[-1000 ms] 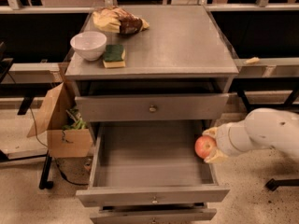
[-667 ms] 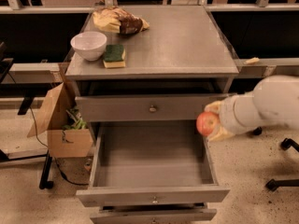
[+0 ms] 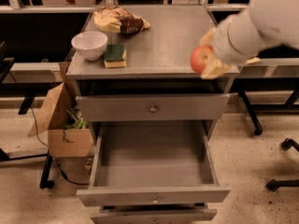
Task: Pick apple from middle drawer and place on counter
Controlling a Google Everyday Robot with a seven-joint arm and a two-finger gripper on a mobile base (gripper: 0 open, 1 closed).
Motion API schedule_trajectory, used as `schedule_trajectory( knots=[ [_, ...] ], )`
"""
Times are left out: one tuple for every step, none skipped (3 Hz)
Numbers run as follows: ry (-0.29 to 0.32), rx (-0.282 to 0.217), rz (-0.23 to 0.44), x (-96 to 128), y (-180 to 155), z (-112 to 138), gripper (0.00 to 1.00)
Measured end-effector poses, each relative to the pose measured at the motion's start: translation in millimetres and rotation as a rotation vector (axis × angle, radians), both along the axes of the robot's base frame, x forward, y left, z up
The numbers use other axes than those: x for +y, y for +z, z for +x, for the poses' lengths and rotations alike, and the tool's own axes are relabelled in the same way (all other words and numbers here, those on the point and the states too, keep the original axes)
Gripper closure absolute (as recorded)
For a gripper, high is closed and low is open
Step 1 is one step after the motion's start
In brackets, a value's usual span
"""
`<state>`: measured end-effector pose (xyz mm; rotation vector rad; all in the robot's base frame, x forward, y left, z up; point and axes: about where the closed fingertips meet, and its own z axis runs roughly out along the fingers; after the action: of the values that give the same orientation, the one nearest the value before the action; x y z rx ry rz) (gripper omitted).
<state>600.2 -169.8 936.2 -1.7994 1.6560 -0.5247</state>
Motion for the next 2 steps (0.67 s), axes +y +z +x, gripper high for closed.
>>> schedule_trajectory(
  knots=[
    [-0.008,-0.063,0.012,12,38,48,1.0],
    [-0.015,-0.077,0.054,10,41,99,1.0]
  ],
)
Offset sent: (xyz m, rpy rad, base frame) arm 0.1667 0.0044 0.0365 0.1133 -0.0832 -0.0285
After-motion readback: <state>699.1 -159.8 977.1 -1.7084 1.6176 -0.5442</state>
